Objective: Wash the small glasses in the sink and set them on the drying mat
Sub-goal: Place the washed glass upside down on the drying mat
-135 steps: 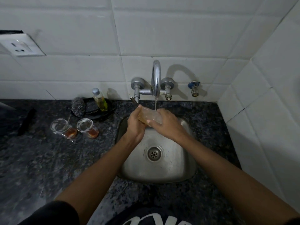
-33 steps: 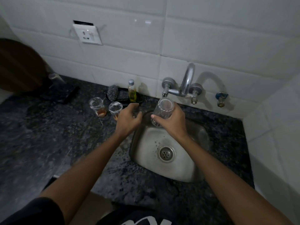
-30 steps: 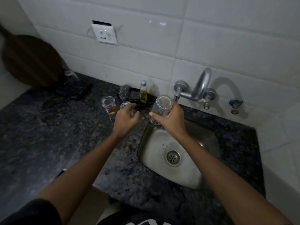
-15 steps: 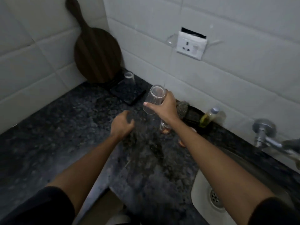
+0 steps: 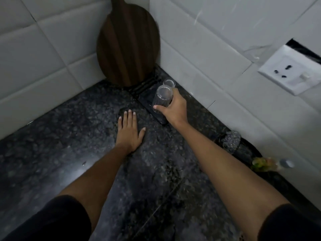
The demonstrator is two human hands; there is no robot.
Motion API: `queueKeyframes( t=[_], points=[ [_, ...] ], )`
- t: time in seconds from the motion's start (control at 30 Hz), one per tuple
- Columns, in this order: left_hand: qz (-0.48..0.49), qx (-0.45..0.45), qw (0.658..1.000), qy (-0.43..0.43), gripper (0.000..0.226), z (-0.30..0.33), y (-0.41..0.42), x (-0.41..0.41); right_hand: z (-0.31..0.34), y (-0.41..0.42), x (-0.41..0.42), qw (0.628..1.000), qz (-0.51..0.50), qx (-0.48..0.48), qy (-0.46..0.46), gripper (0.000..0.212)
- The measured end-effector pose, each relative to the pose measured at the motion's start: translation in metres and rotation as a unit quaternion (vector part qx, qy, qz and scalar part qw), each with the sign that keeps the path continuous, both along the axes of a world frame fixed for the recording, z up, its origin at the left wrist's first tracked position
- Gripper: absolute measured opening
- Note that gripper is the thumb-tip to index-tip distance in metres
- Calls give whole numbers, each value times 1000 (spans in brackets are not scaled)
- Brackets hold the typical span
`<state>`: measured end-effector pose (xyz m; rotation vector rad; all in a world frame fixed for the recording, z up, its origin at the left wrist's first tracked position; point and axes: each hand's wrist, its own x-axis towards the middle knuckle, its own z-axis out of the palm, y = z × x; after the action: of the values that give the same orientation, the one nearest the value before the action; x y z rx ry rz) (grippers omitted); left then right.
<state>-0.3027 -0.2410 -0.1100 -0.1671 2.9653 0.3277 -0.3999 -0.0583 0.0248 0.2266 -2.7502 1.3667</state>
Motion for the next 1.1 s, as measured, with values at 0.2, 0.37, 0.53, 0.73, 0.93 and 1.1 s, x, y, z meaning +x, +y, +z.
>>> queueKeyframes(
  t=[0.2, 0.37, 0.53, 0.73, 0.93, 1.1],
  points=[
    [-1, -14, 999, 31, 85, -2, 3, 3, -19, -13, -14, 1000, 6, 20, -9, 79],
    [1, -11, 1000, 24, 86, 1, 4, 3, -27, -19, -16, 999, -21, 28, 4, 84],
    [0, -14, 1000, 24, 86, 2, 4, 3, -31, -25, -18, 999, -27, 44, 11, 83],
    [-2, -14, 1000, 27, 86, -1, 3, 2, -43, -27, -19, 999, -44, 22, 0, 84],
    [-3, -9, 999, 34, 87, 1, 2, 2, -37, -17, -6, 999, -52, -6, 7, 80],
    [3, 8, 1000, 25, 88, 6, 5, 5, -4, 28, 38, 998, -57, 5, 17, 64]
  ],
)
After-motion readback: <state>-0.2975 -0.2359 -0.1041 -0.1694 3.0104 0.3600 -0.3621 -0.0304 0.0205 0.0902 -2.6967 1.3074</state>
